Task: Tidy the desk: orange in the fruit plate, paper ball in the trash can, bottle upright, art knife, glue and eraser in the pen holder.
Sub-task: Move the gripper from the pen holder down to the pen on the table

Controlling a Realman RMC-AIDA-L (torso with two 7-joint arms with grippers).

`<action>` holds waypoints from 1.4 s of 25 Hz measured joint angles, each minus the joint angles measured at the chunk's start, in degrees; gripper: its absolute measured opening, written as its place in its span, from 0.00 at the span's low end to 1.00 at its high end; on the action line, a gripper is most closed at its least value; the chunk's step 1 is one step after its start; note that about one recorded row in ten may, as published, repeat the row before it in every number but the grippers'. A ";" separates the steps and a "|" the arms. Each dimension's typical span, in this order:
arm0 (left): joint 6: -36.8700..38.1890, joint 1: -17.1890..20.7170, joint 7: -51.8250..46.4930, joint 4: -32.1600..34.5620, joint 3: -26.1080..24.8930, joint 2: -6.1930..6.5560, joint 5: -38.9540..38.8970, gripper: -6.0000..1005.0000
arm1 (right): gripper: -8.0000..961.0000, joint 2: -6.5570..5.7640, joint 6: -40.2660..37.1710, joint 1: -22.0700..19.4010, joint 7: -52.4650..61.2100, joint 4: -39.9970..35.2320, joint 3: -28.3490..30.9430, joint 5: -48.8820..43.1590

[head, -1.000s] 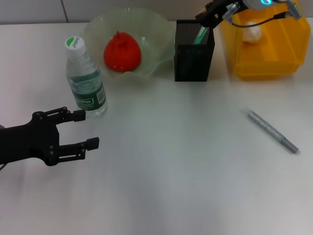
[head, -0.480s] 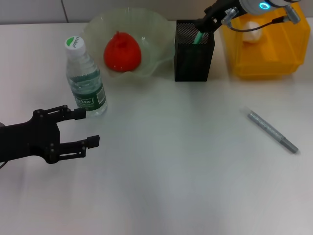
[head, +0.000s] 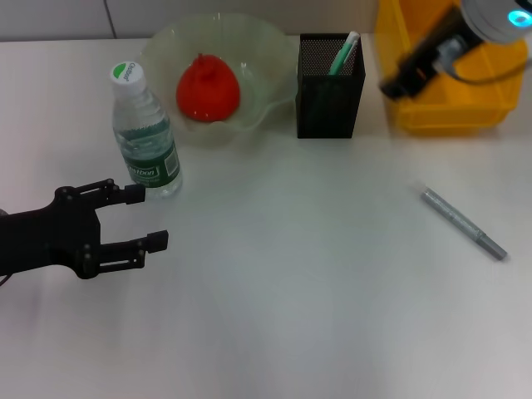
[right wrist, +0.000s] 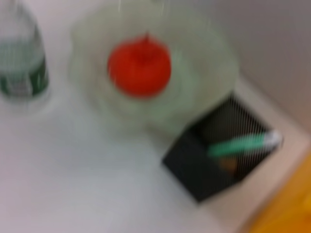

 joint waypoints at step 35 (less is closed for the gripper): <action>2.76 -0.62 -0.26 0.00 5.17 0.50 0.00 0.80 | 0.69 -0.11 4.22 -4.98 -2.95 19.40 -0.16 -2.51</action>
